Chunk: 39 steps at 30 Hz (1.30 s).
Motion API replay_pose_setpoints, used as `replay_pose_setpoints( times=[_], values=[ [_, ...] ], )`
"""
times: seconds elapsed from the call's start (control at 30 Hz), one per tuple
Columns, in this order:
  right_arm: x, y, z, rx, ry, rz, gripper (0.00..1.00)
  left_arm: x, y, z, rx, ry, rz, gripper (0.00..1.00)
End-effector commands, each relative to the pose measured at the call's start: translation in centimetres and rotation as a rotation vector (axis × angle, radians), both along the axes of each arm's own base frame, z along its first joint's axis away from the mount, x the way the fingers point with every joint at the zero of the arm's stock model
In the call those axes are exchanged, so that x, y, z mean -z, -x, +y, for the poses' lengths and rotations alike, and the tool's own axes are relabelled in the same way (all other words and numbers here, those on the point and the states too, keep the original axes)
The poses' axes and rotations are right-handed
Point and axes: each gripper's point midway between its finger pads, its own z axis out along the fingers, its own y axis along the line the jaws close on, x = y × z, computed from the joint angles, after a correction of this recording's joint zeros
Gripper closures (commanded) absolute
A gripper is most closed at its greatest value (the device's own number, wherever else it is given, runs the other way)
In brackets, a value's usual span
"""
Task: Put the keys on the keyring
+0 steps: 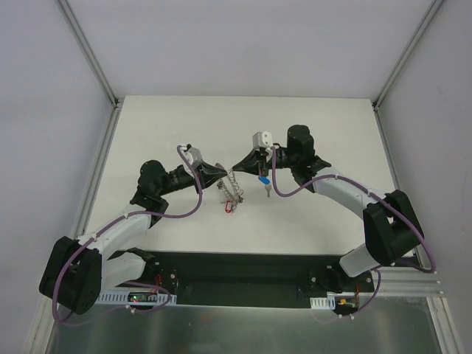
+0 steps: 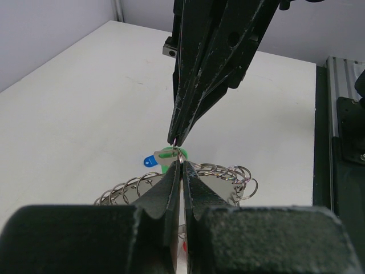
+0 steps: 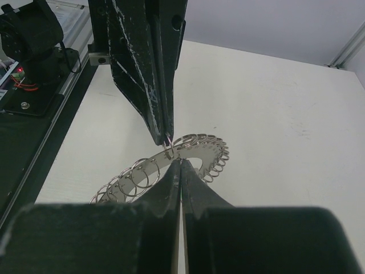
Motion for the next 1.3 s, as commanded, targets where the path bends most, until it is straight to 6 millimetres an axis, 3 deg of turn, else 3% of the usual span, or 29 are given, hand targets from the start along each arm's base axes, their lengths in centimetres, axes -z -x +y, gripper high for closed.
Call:
replay_pose_setpoints(
  times=[0.0,0.33,0.6,0.77,0.9,0.93,1.0,1.03,1.13,1.2,1.27],
  values=[
    [-2.9,1.4,0.4,-0.085,-0.059,-0.106,0.99,-3.8,0.9,-0.6,0.084,0.056,-0.116,1.00],
    [-2.9,1.5,0.3,-0.087,-0.061,-0.128,0.99,-3.5,0.5,-0.4,0.054,0.051,-0.119,1.00],
    [-2.7,-2.0,-0.4,0.061,-0.028,-0.156,0.99,-2.6,-0.3,-0.2,0.029,-0.003,-0.111,1.00],
    [-4.6,-5.5,-2.0,0.217,-0.017,-0.184,0.99,-1.2,-2.5,0.8,-0.098,-0.066,-0.090,1.00],
    [-6.6,-7.9,-2.6,0.298,-0.024,-0.175,0.99,-2.6,-4.7,0.7,-0.170,-0.033,-0.045,1.00],
    [-7.8,-8.7,-2.6,0.322,-0.035,-0.183,0.99,-3.9,-5.4,0.5,-0.176,-0.020,-0.062,1.00],
    [-8.7,-9.4,-2.8,0.361,-0.031,-0.177,0.99,-3.7,-6.3,-0.2,-0.154,-0.038,-0.031,1.00],
    [-9.6,-10.2,-3.1,0.404,-0.037,-0.186,0.99,-5.2,-6.6,-0.5,-0.144,-0.028,-0.048,1.00],
    [-11.0,-11.0,-4.0,0.481,-0.043,-0.186,0.99,-5.1,-6.7,-0.1,-0.171,-0.055,0.003,1.00],
    [-11.5,-10.9,-4.5,0.512,-0.044,-0.171,0.99,-5.1,-6.5,1.2,-0.244,-0.066,-0.023,1.00],
    [-10.8,-11.1,-5.1,0.557,-0.024,-0.132,0.99,-2.1,-5.6,1.8,-0.281,-0.092,0.021,1.00]
  ],
)
